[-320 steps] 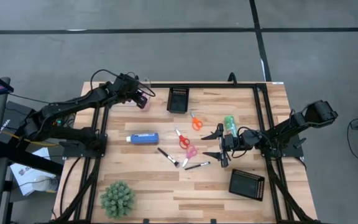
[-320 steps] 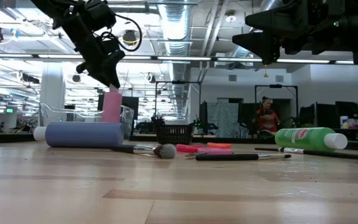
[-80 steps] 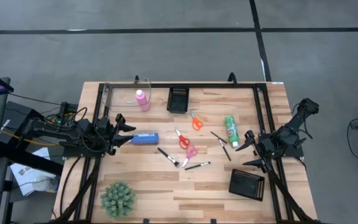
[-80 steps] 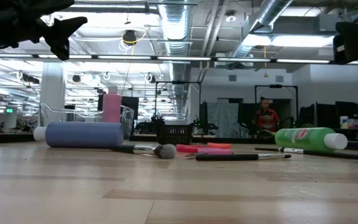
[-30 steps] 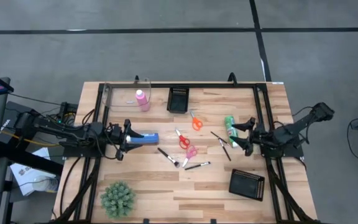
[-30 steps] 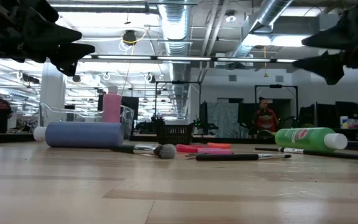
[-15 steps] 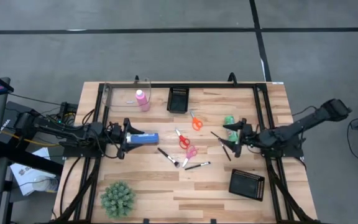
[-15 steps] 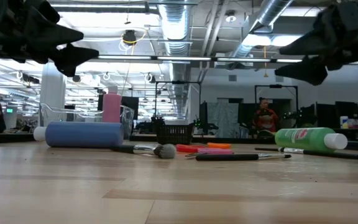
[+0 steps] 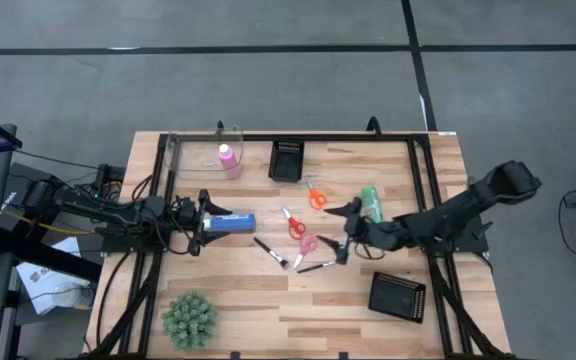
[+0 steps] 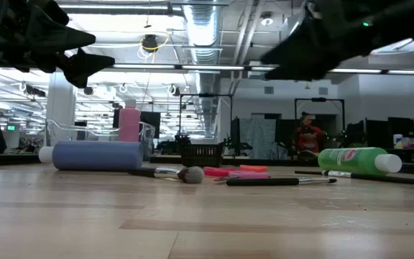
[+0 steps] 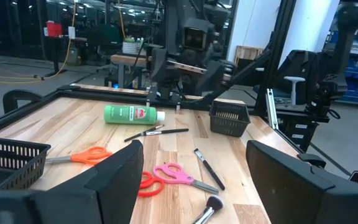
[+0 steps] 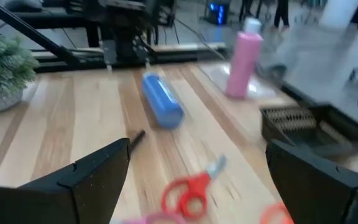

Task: Pick & Place Paint Supplies
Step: Put the purple paint bottle into the transparent bin

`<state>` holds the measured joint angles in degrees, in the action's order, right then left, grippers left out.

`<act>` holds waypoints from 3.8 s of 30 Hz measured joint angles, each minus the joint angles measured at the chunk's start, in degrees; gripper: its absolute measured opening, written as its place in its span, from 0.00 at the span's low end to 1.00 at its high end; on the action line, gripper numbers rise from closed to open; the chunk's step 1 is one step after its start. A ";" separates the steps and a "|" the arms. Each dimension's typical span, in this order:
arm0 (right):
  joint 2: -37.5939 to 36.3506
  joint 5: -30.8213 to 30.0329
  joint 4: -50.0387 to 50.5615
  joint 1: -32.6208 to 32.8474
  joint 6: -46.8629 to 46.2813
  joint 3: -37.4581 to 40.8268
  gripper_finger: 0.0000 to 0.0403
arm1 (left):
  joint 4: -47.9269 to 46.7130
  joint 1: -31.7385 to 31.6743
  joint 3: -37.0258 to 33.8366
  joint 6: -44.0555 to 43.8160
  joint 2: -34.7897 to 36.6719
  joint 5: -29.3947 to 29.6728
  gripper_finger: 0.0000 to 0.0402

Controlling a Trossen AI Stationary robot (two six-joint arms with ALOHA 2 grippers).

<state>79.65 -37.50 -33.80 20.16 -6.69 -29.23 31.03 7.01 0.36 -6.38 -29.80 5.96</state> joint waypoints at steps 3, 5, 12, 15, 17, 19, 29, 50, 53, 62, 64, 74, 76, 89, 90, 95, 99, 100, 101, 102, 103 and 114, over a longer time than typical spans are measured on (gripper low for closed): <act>6.47 0.14 -6.02 0.02 4.59 -2.96 0.89 | -0.02 0.00 0.00 -0.05 0.01 -0.02 0.68; 9.85 0.86 -7.66 -0.01 6.82 -4.66 0.89 | -0.02 0.00 0.00 -0.05 0.00 -0.03 0.68; 14.51 8.80 -13.93 -1.48 8.87 -7.13 0.89 | 0.33 0.00 0.00 -0.05 0.14 -0.13 0.68; 13.40 10.45 -14.98 -1.42 9.54 -6.68 0.89 | 0.28 0.00 0.00 0.01 0.81 -0.14 0.68; 11.64 10.45 -15.17 -0.70 10.37 -6.23 0.89 | -0.38 0.00 0.00 0.14 1.48 -0.37 0.68; 9.58 10.10 -15.07 0.20 11.04 -5.32 0.89 | -1.64 0.00 0.00 0.38 2.27 -0.37 0.68; -2.27 -1.10 -14.83 5.54 12.90 3.35 0.89 | -10.89 0.00 0.00 -2.87 0.94 4.43 0.68; -3.95 -4.78 -14.69 7.26 14.46 6.18 0.89 | -14.20 1.40 10.09 -3.55 -18.44 7.47 0.68; -3.95 -5.48 -14.66 7.02 13.57 6.18 0.89 | -14.14 1.44 11.00 -3.48 -20.36 7.12 0.68; -0.58 -2.02 -13.55 0.05 4.78 5.78 0.89 | -0.43 1.44 11.13 1.70 -19.09 0.73 0.68; 1.38 -0.50 -13.16 -1.18 4.02 4.80 0.88 | 2.32 1.60 11.13 3.52 -18.65 0.48 0.68; 10.14 4.92 -13.33 -2.23 6.67 -3.25 0.78 | 3.45 1.62 10.87 6.13 -18.19 1.32 0.68; 10.99 4.96 -13.32 -2.29 6.51 -3.73 0.78 | 5.34 1.42 9.19 6.17 -17.48 1.38 0.68; 9.72 4.77 -11.53 -1.76 6.67 -4.05 0.77 | 8.47 0.63 0.02 4.44 -8.19 1.53 0.68; 9.55 4.62 -10.95 -1.77 6.66 -4.03 0.77 | 7.21 0.63 0.02 4.38 -7.81 1.53 0.68; 9.49 2.69 -9.72 -2.03 6.21 -4.03 0.78 | 6.48 0.63 0.02 2.85 -7.32 1.20 0.68; 9.49 1.80 -7.42 -3.21 3.80 -4.03 0.81 | 6.39 0.63 0.02 2.49 -7.43 1.18 0.68; 9.49 1.73 -6.89 -3.63 2.98 -4.03 0.83 | 6.45 0.63 0.02 2.48 -7.41 1.18 0.68; 9.51 1.71 -6.13 -4.06 2.00 -4.03 0.84 | 6.47 0.63 0.02 2.48 -7.41 1.18 0.68; 9.61 1.76 -5.28 -4.49 1.04 -4.03 0.86 | 6.44 0.63 0.02 2.48 -7.41 1.18 0.68; 9.65 2.11 -4.40 -4.84 0.30 -4.03 0.88 | 6.43 0.63 0.02 2.44 -7.41 1.18 0.68; 9.65 4.40 -4.13 -5.59 -0.87 -4.01 0.91 | 1.01 0.63 0.02 -0.86 -7.41 4.72 0.68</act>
<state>89.30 -33.10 -37.93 14.57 -7.55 -33.23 32.04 7.64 0.38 -7.24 -37.21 10.68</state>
